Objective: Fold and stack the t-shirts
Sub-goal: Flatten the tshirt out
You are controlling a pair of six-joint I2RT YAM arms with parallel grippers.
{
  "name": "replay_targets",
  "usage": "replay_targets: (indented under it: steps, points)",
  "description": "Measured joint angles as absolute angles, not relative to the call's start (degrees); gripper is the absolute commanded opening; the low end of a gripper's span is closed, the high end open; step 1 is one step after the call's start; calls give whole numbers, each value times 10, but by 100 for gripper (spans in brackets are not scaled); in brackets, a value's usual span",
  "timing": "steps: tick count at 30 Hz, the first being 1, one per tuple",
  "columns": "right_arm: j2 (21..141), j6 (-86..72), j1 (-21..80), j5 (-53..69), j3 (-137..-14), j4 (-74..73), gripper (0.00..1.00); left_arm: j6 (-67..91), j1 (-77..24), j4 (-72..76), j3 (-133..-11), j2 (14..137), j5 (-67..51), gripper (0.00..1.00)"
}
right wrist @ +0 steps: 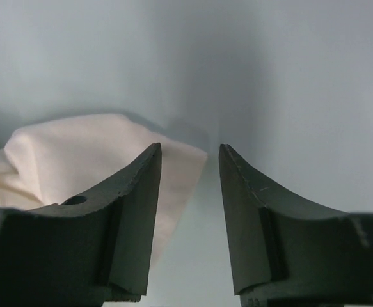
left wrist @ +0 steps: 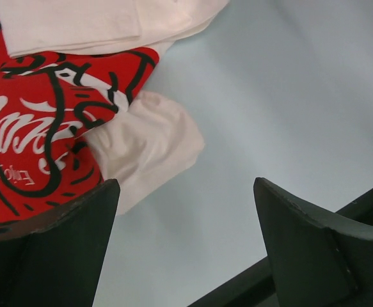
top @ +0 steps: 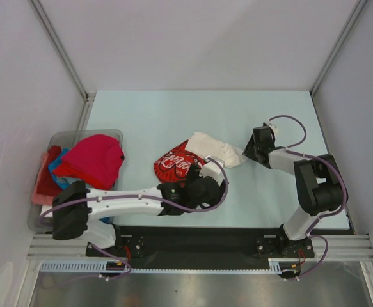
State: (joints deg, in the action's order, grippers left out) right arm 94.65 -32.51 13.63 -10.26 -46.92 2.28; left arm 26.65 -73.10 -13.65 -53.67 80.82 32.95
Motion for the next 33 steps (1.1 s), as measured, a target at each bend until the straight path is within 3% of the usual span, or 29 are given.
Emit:
replay_targets:
  steps: [2,6,8,11,15,23,26,29,33]
  points:
    - [966,-326,136,-105,-484,17,40,261,-740,-145,-573,848,333,88]
    - [989,-325,137,-106,-503,16,15,251,-749,-160,-640,925,339,82]
    - [990,-326,137,-105,-503,17,9,250,-750,-172,-661,954,341,81]
    - [989,-328,136,-101,-500,24,0,250,-750,-188,-676,987,342,73]
    - [977,-330,131,-94,-482,36,0,254,-741,-214,-705,1035,341,61]
    - [925,-331,122,-79,-441,46,0,254,-680,-243,-741,1092,321,61]
    - [905,-331,117,-73,-433,50,0,254,-661,-247,-762,1114,312,45]
    - [885,-331,112,-70,-424,51,0,255,-655,-247,-766,1126,296,1]
    - [855,-331,105,-70,-414,48,0,249,-653,-251,-765,1126,283,0]
